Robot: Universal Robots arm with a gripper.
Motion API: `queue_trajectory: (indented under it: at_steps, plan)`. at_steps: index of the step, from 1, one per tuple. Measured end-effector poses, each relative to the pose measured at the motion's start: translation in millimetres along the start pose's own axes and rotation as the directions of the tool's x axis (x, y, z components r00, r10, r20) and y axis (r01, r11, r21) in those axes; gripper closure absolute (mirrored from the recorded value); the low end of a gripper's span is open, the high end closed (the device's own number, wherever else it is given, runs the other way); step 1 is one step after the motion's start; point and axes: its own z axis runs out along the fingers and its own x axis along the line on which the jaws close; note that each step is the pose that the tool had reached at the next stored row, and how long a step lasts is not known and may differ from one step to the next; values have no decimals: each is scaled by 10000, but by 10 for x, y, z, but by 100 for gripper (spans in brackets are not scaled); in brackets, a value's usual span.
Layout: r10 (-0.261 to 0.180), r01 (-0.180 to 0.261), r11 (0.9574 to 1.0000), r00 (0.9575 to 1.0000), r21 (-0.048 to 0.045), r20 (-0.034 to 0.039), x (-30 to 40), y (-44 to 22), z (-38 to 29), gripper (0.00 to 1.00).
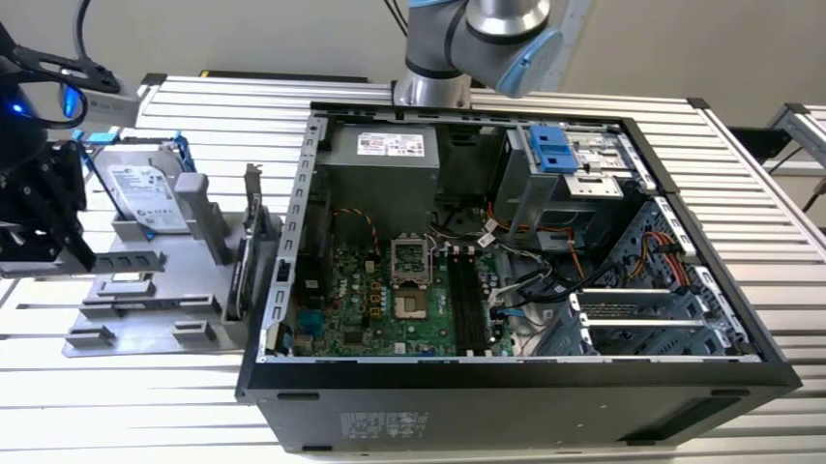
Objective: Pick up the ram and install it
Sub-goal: 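Pick up the ram and move it above insertion slot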
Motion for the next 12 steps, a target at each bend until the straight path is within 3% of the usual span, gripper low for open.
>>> queue_trajectory:
  at_steps: [12]
  plan:
    - [0, 0, 10000, 10000, 1, 0, 2, 0, -72, 100]
